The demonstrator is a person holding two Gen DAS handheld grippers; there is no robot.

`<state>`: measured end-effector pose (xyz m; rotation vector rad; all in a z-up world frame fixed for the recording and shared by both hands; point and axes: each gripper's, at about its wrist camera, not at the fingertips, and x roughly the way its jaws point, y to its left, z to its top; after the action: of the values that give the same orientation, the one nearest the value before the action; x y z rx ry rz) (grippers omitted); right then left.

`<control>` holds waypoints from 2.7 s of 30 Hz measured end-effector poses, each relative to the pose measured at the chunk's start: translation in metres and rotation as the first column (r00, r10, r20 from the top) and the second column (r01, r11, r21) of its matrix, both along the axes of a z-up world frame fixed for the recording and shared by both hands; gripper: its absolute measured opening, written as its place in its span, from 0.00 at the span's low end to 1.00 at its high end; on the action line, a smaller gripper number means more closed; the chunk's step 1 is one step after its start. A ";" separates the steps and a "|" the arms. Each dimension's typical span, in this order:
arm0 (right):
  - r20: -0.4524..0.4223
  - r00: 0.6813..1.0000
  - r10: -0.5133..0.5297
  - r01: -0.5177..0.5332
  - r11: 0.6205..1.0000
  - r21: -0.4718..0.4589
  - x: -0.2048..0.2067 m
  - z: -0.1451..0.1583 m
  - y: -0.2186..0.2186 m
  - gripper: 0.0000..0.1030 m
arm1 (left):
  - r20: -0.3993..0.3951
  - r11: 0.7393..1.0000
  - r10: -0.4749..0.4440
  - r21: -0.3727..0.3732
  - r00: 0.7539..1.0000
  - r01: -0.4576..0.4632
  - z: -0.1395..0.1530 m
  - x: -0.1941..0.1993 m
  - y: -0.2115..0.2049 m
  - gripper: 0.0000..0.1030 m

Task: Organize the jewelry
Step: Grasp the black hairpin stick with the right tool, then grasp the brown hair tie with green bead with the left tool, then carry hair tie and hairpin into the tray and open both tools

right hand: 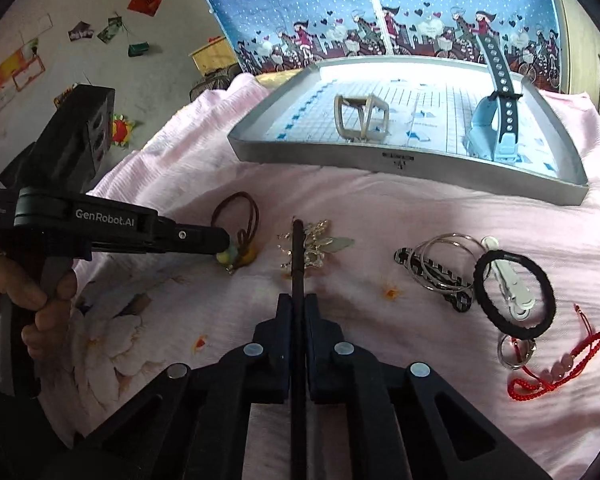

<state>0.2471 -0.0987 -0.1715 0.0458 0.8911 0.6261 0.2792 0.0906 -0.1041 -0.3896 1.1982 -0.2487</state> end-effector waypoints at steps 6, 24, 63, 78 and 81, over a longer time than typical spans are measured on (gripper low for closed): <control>0.038 0.999 0.008 -0.009 0.999 0.039 -0.007 0.012 -0.002 0.06 | 0.051 0.999 0.001 -0.038 0.999 0.001 0.011 -0.006 -0.006 0.00; 0.030 0.999 -0.024 0.022 0.998 0.052 -0.008 0.013 -0.012 0.06 | -0.026 0.989 0.149 -0.005 0.988 -0.149 -0.004 0.002 0.022 0.00; -0.005 0.997 -0.073 0.073 0.994 0.079 -0.001 0.006 -0.026 0.06 | 0.001 0.945 0.222 -0.248 0.975 -0.215 -0.001 0.010 0.035 0.00; 0.100 0.984 -0.145 0.129 0.981 0.148 0.030 0.043 -0.044 0.06 | 0.345 0.979 0.144 -0.183 0.928 -0.084 0.066 0.014 -0.008 0.00; 0.126 0.980 -0.154 0.136 0.980 0.143 0.042 0.052 -0.047 0.06 | 0.412 0.973 0.176 -0.212 0.894 -0.094 0.075 0.027 -0.015 0.00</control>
<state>0.2889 -0.1453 -0.1200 0.1854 0.7052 0.5445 0.3059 0.0755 -0.0294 -0.5490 0.7105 -0.3091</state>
